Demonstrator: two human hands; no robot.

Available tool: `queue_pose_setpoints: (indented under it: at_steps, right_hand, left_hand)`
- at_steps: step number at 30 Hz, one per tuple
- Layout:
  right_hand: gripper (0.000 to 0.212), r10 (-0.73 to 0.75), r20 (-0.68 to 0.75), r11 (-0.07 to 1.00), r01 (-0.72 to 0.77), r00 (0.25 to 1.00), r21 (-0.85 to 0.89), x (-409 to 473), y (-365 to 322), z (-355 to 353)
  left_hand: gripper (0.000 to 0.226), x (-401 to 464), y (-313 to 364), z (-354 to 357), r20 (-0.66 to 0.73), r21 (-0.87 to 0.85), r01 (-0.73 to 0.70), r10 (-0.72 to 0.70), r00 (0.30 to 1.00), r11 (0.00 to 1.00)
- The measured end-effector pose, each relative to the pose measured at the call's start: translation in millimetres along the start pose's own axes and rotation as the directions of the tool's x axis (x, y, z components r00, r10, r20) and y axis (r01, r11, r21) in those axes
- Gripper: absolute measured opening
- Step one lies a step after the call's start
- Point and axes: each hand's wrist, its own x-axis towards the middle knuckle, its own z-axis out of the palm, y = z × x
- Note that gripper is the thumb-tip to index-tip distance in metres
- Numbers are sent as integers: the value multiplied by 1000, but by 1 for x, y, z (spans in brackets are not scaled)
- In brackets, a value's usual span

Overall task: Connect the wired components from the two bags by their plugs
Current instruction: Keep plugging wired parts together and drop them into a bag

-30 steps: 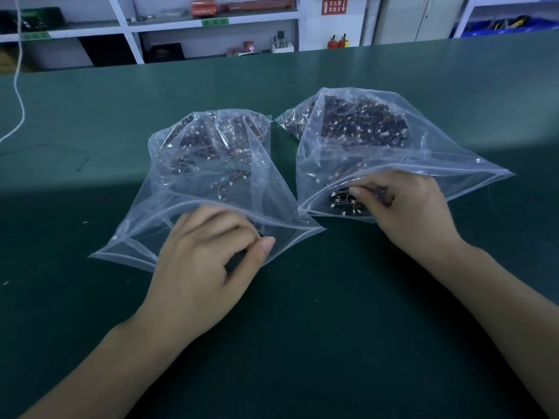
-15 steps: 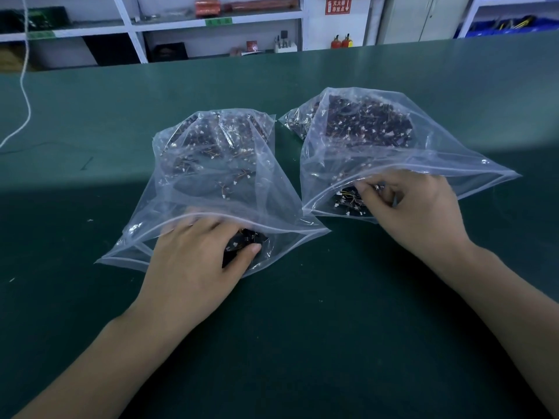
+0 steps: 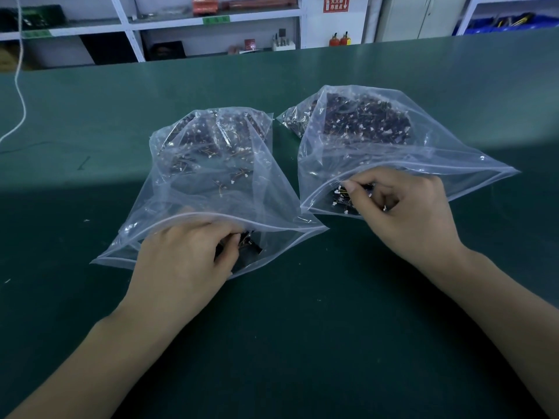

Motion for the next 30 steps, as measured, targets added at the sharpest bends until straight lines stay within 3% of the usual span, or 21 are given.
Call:
queue_pose_setpoints:
  at_steps: [11, 19, 24, 27, 30]
  right_hand:
    - [10, -50, -39, 997, 52, 998, 52, -2, -4, 1]
    - [11, -172, -59, 975, 179, 983, 133, -7, -12, 5]
    - [11, -238, -51, 956, 244, 970, 163, -9, -13, 8]
    - [10, -273, -15, 942, 270, 962, 198, -12, -16, 10]
    - [9, -311, 38, 928, 294, 950, 229, -16, -22, 10]
  left_hand:
    - [14, 1, 3, -1, 23, -136, -38, 41, 999, 990]
    - [12, 1, 3, 0, -133, -160, -161, 141, 981, 974]
    - [28, 2, 3, 3, -234, -200, -278, 230, 944, 939]
    - [20, -1, 8, 1, -329, -247, -410, 321, 888, 878]
    - [12, -4, 16, -3, -402, -306, -439, 303, 864, 845]
